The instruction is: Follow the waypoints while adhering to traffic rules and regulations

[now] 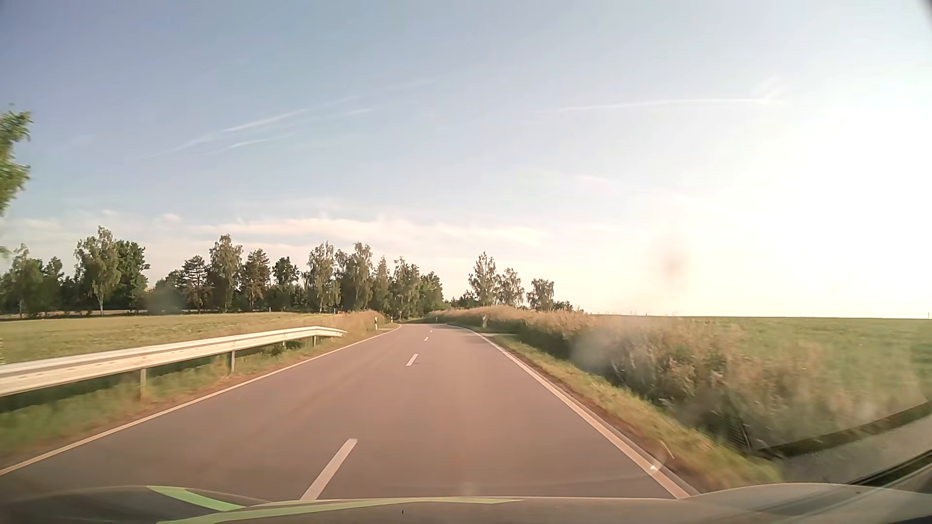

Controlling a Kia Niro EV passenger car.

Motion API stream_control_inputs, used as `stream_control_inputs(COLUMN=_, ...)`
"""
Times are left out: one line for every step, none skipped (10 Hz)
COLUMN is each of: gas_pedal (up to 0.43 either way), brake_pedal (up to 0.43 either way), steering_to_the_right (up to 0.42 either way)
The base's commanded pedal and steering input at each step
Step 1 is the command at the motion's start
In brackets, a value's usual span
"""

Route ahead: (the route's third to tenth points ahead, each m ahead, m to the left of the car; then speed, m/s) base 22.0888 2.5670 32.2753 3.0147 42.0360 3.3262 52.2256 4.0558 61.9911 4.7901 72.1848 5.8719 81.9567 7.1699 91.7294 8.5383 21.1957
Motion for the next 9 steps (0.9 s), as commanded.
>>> stream_control_inputs(gas_pedal=0.000, brake_pedal=0.159, steering_to_the_right=-0.005)
stream_control_inputs(gas_pedal=0.000, brake_pedal=0.159, steering_to_the_right=-0.005)
stream_control_inputs(gas_pedal=0.000, brake_pedal=0.159, steering_to_the_right=-0.005)
stream_control_inputs(gas_pedal=0.000, brake_pedal=0.152, steering_to_the_right=-0.006)
stream_control_inputs(gas_pedal=0.000, brake_pedal=0.146, steering_to_the_right=-0.007)
stream_control_inputs(gas_pedal=0.000, brake_pedal=0.146, steering_to_the_right=-0.008)
stream_control_inputs(gas_pedal=0.000, brake_pedal=0.140, steering_to_the_right=-0.008)
stream_control_inputs(gas_pedal=0.000, brake_pedal=0.140, steering_to_the_right=-0.008)
stream_control_inputs(gas_pedal=0.000, brake_pedal=0.140, steering_to_the_right=-0.008)
